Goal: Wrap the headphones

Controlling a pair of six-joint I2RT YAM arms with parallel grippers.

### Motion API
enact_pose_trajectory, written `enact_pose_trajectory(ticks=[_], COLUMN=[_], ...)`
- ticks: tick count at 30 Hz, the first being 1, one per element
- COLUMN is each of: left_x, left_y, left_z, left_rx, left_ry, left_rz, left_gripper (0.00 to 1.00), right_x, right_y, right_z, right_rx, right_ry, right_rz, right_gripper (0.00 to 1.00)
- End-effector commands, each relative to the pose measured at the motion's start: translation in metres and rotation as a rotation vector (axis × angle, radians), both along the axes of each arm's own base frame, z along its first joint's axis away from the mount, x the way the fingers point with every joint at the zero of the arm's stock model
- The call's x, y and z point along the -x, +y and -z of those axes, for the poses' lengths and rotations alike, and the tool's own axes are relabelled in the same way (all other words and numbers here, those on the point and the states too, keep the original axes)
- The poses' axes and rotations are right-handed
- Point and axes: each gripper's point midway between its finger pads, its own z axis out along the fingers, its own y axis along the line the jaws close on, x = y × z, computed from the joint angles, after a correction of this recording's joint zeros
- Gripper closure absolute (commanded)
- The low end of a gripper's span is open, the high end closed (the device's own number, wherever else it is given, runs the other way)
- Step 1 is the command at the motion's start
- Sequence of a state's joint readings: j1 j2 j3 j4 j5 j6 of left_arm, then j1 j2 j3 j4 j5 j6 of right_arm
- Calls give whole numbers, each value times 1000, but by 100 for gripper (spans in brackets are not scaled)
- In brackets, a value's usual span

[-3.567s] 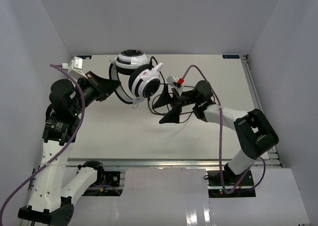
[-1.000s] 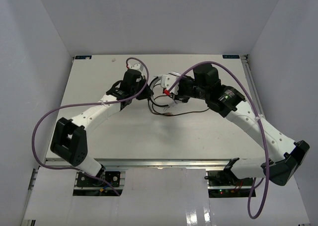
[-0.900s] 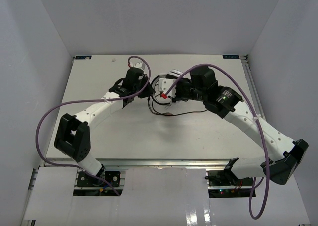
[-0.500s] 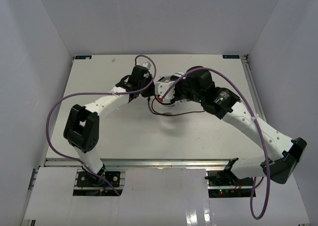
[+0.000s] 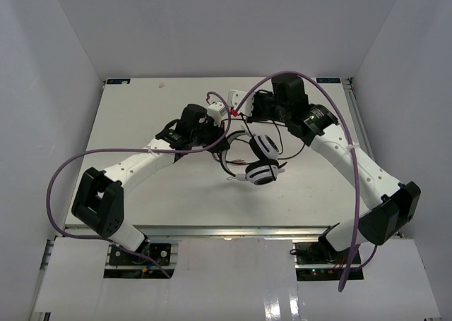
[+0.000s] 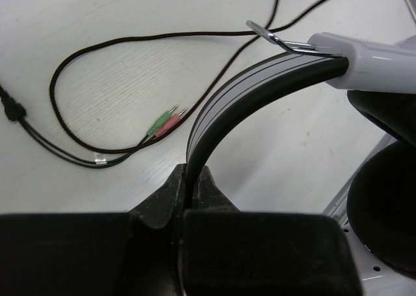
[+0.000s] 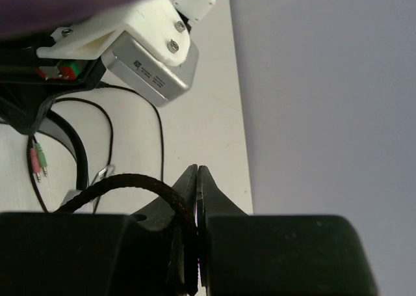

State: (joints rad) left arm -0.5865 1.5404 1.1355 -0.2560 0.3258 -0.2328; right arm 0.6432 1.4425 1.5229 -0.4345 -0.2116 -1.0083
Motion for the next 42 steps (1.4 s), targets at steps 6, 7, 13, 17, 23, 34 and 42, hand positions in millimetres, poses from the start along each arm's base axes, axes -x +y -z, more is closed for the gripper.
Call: enact_pose_trajectory(ticks=[6,7,13,17,23,34,42], left_x=[39,41,49,56,58,33,19], left_y=[-20,-20,-20,-20,-19,6,32], left_z=[-102,-108,-140,-162,-201,-283,-325], left_rx=[184,194,248,301,383,496,590], left_ry=[-255,-267,-316,-336,-369,-359,-327], left_rz=[221,220,233,231,201,-111,-341], left_gripper=[100,100,100,100,100,100,100], right_x=[-37,-39,-34,-22,11,76,120], right_y=[-3,-6,-9,-7,2,3,-3], right_z=[4,7,21,22,24,32,49], right_rx=[-182,-194,-267,-362,-478,-580,-660], right_ry=[169,191,336,489,761,991,1028], right_rz=[54,56,9,-90,-306,-578,-644], right_gripper=[92,92,92,90,73,54,43])
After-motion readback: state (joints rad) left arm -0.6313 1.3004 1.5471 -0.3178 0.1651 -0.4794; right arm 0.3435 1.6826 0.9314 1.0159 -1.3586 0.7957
